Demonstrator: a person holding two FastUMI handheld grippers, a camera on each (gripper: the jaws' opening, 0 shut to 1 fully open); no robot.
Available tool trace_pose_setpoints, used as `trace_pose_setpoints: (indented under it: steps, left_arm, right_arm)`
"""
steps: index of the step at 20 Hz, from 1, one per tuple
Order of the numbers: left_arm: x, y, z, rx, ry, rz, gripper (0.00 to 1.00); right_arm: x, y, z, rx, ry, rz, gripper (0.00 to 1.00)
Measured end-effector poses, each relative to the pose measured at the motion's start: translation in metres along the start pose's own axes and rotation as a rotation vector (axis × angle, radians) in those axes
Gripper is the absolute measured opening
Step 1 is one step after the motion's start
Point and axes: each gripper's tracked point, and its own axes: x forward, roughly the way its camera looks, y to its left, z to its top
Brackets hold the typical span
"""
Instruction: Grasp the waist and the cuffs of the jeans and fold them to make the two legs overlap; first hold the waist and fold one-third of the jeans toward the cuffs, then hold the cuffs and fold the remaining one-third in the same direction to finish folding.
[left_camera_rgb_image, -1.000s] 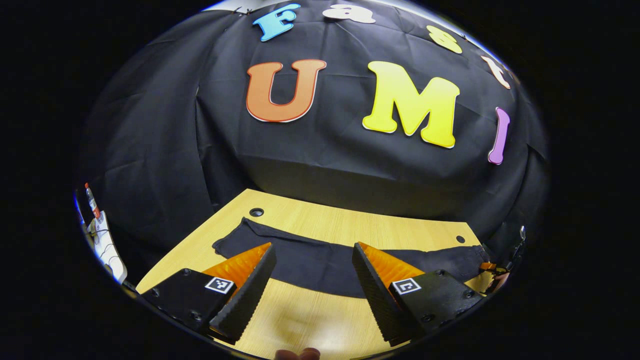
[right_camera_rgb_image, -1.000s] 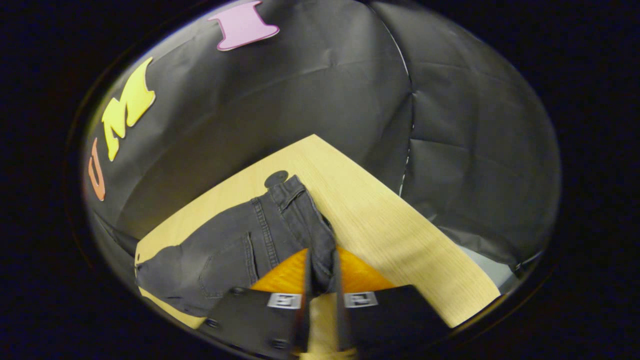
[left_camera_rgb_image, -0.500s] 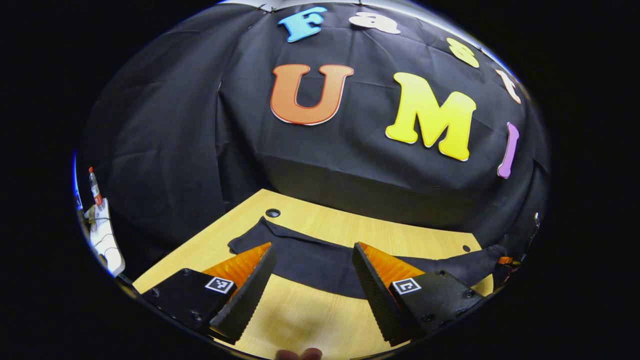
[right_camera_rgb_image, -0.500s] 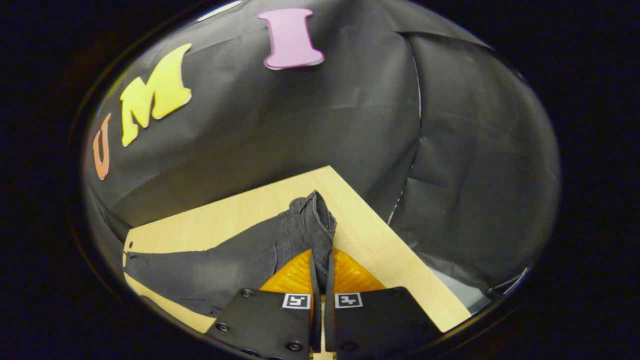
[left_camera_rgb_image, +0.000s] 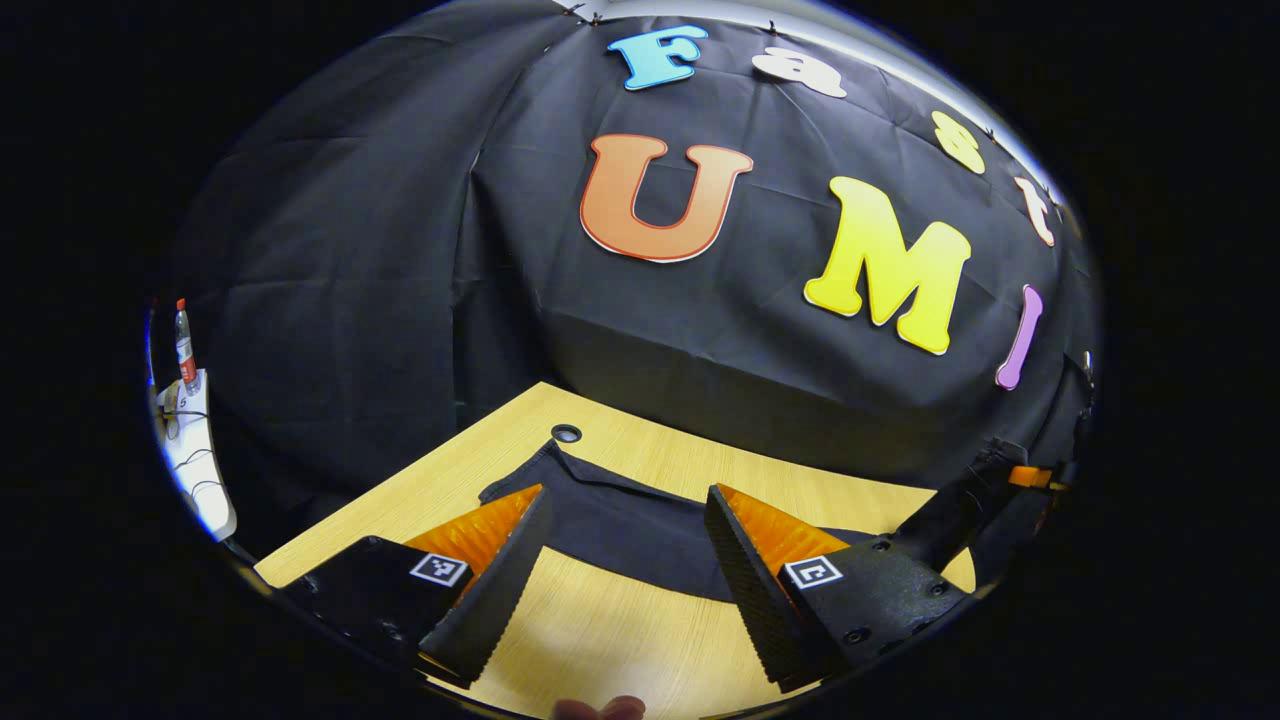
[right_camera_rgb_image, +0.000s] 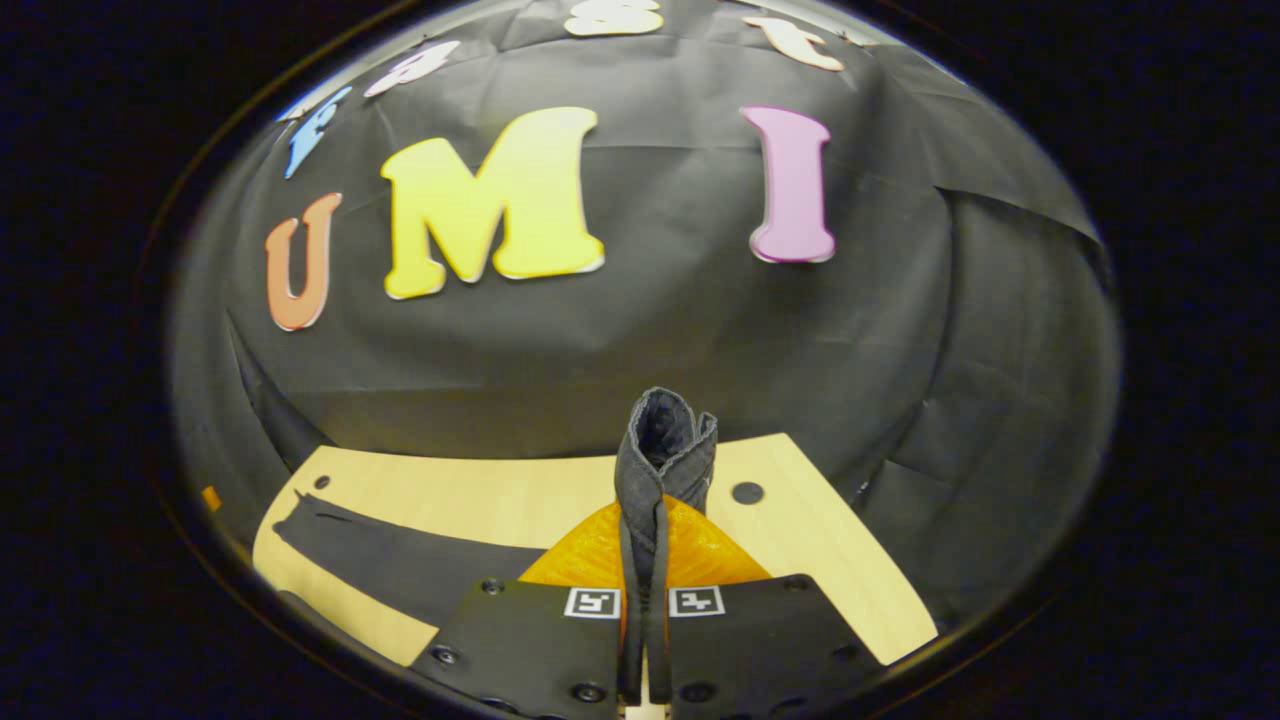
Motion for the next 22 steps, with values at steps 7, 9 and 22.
trace_pose_setpoints:
  steps: [7,9,22]
  left_arm:
    - [-0.009,0.046,0.001,-0.019,-0.020,-0.003,0.99]
    - [-0.016,0.059,-0.001,-0.017,-0.019,0.009,0.99]
    - [-0.031,0.116,-0.023,-0.040,0.025,0.081,0.99]
  right_arm:
    - [0.004,0.157,-0.031,-0.100,0.012,0.126,0.03]
    - [0.009,0.201,-0.056,-0.135,0.039,0.169,0.03]
    - [0.077,0.319,-0.242,-0.417,0.255,0.229,0.00]
